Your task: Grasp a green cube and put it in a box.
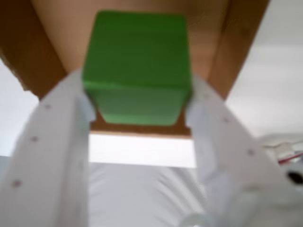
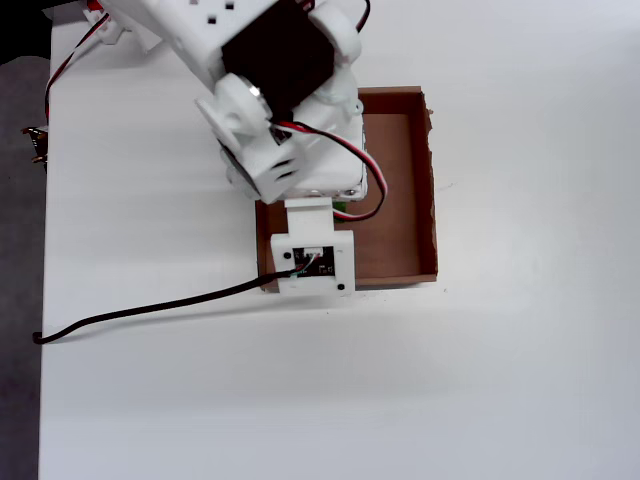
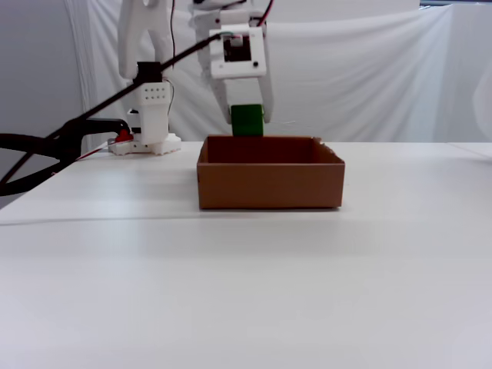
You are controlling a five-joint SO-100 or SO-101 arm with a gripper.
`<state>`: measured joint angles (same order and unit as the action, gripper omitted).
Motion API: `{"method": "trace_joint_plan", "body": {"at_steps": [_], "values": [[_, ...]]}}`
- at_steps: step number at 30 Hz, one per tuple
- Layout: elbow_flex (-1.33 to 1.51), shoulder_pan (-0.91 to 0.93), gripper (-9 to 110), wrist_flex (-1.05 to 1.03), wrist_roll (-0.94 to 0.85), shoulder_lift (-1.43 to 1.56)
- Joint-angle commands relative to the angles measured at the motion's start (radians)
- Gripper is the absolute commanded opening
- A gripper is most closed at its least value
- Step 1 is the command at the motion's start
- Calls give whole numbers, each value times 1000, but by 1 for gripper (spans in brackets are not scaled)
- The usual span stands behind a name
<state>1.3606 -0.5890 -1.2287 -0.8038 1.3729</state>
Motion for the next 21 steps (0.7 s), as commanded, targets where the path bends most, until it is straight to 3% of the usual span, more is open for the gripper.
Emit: {"method": "trace_joint_plan", "body": {"at_steps": [1, 12, 21], "values": [[12, -35, 15, 86, 11, -2], [100, -51, 15, 232, 11, -118], [115, -52, 20, 229, -6, -137]]}}
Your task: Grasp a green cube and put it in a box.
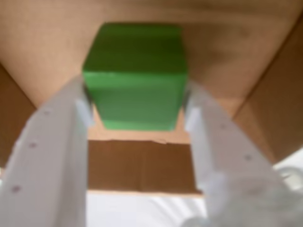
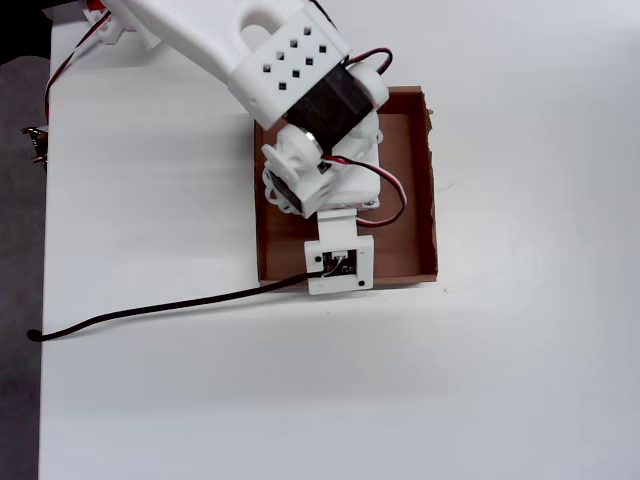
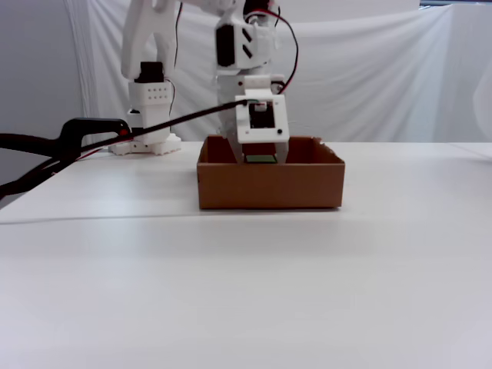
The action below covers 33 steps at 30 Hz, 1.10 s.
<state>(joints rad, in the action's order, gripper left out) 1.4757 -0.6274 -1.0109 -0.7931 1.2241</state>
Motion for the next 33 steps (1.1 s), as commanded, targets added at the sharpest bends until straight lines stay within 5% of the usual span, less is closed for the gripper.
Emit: {"method": "trace_joint_plan", "body": {"at_steps": [1, 25, 33], "values": [[0, -14, 20, 12, -17, 12], [29, 224, 20, -115, -288, 391], [284, 417, 21, -43, -405, 669]]}}
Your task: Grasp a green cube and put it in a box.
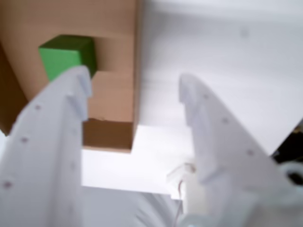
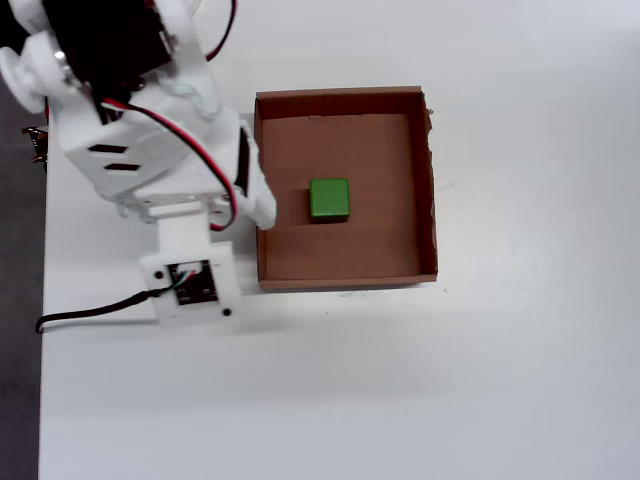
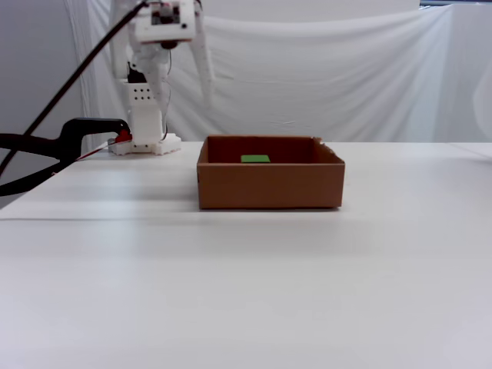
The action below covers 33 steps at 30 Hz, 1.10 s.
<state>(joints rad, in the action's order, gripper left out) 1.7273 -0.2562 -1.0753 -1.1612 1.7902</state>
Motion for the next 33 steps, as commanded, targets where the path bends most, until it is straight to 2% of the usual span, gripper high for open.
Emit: {"method": "trace_joint_plan", "body": {"at_steps": [1, 14, 25, 30, 33], "values": [[60, 67, 21, 20, -43, 137], [453, 247, 21, -3, -209, 512], [790, 273, 21, -26, -275, 864], [1023, 281, 20, -75, -302, 1175], [1072, 282, 20, -103, -302, 1246]]}}
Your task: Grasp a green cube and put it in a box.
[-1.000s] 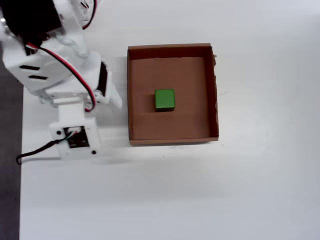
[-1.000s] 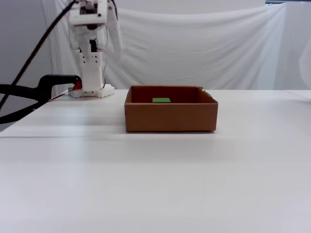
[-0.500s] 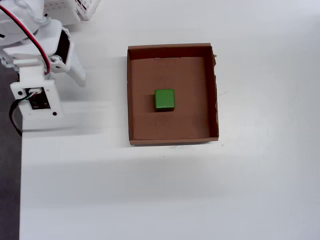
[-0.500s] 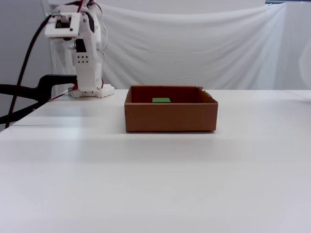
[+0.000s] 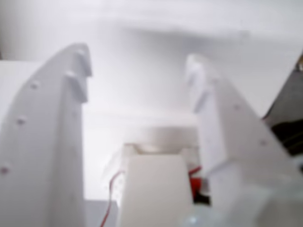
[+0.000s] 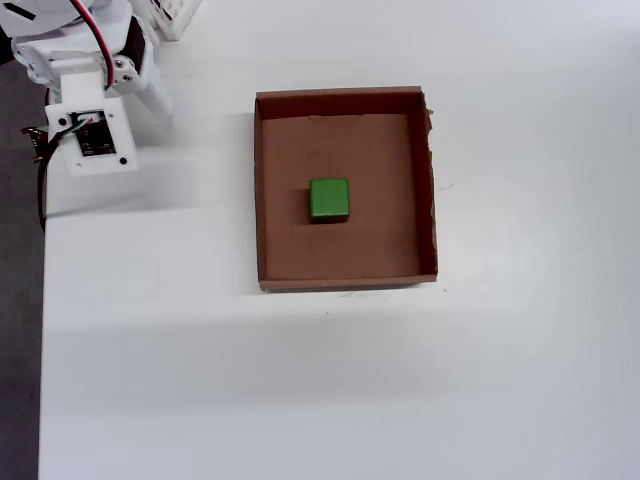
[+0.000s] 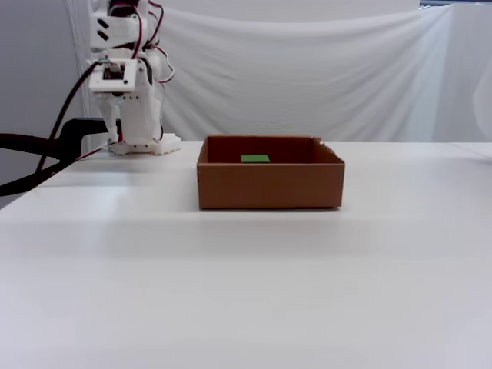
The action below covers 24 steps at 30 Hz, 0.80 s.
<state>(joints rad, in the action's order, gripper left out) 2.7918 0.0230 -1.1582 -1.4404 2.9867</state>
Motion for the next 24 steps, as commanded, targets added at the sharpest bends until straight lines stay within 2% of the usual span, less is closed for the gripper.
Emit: {"method": "trace_joint_plan", "body": {"at_steps": [1, 7, 24], "values": [[28, 5, 20, -29, -23, 71], [124, 14, 20, -74, -14, 198], [181, 38, 19, -72, 20, 198]]}}
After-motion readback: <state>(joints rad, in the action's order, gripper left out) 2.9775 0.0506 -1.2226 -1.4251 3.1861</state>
